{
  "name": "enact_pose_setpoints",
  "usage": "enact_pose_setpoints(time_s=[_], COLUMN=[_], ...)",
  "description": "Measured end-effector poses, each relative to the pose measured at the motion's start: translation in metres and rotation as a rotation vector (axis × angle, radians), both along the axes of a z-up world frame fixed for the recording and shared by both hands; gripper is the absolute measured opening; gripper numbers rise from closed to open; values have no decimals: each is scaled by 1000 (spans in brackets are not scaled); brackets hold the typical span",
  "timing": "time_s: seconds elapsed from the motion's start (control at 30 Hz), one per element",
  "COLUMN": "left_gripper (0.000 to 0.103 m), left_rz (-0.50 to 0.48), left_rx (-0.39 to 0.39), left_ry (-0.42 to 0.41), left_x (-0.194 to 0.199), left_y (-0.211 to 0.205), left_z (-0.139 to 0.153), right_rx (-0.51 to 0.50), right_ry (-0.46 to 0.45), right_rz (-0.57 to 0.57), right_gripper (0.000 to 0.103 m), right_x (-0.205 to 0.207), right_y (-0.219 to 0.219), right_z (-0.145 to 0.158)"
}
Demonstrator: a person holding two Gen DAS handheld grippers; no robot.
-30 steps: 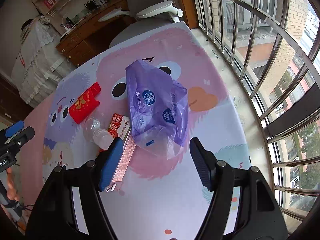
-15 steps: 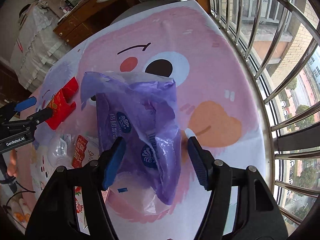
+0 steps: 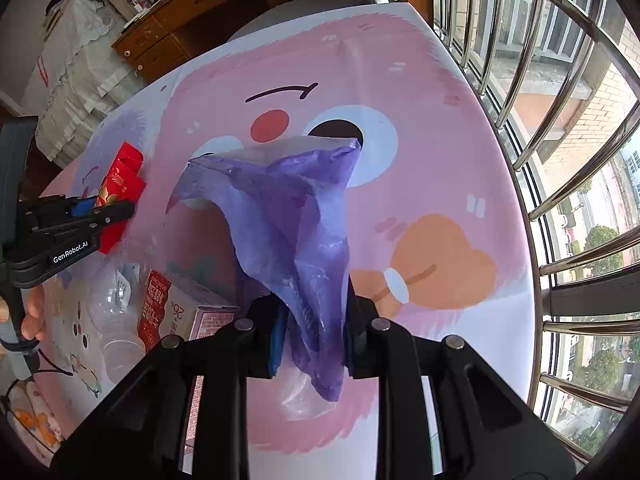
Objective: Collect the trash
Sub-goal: 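Grasp the red gift box with the left gripper while the right grasps the purple bag, then carry the red box and purple bag down over the bin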
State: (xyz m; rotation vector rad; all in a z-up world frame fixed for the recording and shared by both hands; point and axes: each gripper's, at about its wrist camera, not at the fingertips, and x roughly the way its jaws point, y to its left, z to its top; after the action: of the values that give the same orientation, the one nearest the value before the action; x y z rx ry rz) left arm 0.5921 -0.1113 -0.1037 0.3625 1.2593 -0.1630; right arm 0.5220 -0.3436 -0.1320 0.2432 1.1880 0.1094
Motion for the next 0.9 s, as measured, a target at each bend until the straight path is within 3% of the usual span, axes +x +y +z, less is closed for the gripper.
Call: enact_pose_setpoints(time_s=[0.1, 0.2, 0.53, 0.73, 0.9], left_gripper=[14, 13, 13, 13, 13], left_rz=[30, 73, 160, 128, 71], left_rx=[10, -28, -232, -332, -388], left_ry=[-30, -50, -106, -150, -165], left_x=[-13, -25, -119, -207, -290], left_y=[9, 24, 63, 80, 98], left_z=[11, 26, 106, 155, 177], right_rx=[8, 6, 17, 20, 6], right_ry=[-23, -46, -159, -219, -230], right_rz=[-18, -38, -70, -80, -83], right_gripper=[13, 12, 12, 12, 12], right_x=[-1, -5, -64, -154, -244], right_y=[0, 1, 27, 61, 109], right_z=[7, 18, 82, 122, 142])
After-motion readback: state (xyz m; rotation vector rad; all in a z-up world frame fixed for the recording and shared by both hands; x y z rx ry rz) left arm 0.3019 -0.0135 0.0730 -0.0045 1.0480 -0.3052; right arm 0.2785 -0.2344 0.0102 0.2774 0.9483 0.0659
